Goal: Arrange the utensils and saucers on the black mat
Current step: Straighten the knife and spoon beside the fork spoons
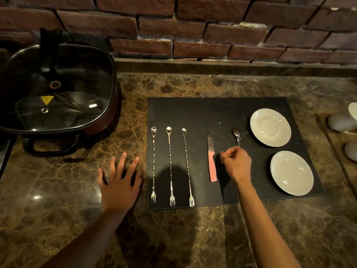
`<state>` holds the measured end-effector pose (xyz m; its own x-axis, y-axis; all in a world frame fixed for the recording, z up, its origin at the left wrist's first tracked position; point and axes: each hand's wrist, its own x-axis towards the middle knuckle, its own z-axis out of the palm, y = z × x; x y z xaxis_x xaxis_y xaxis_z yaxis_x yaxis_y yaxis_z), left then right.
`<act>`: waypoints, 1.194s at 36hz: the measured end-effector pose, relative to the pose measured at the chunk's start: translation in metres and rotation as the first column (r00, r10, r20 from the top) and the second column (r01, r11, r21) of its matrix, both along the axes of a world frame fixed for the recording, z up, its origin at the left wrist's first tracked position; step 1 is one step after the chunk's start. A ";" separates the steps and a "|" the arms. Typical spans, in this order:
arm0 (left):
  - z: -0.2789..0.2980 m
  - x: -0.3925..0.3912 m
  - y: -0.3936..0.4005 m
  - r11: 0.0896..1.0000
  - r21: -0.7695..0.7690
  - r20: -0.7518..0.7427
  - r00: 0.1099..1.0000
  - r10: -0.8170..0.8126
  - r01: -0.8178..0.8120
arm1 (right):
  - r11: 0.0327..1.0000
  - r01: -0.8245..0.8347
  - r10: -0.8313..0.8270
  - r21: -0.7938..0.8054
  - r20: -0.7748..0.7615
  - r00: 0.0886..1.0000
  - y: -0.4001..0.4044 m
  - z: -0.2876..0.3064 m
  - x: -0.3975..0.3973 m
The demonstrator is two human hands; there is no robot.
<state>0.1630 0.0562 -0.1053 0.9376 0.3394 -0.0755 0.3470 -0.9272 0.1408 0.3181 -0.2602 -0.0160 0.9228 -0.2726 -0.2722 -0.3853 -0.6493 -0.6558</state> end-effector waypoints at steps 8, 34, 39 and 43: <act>0.005 0.001 -0.002 1.000 -0.026 -0.020 1.000 0.016 -0.016 | 0.946 -0.161 0.151 -0.281 -0.055 0.987 -0.042 0.000 0.022; 0.001 0.002 0.009 1.000 0.020 -0.033 0.999 0.014 -0.013 | 0.875 -0.312 0.257 -0.370 -0.190 0.947 -0.042 0.010 0.027; 0.001 0.003 0.013 1.000 0.024 -0.040 0.999 0.018 -0.017 | 0.906 -0.302 0.264 -0.297 -0.159 0.951 -0.048 0.007 0.024; 0.001 -0.004 0.006 1.000 0.026 -0.057 0.998 0.007 -0.005 | 0.924 -0.269 0.232 -0.272 -0.161 0.959 -0.062 0.005 0.016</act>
<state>0.1585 0.0619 -0.1048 0.9299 0.3477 -0.1198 0.3595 -0.9281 0.0966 0.3346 -0.3225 -0.0106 0.9352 -0.1205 -0.3330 -0.2510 -0.8889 -0.3832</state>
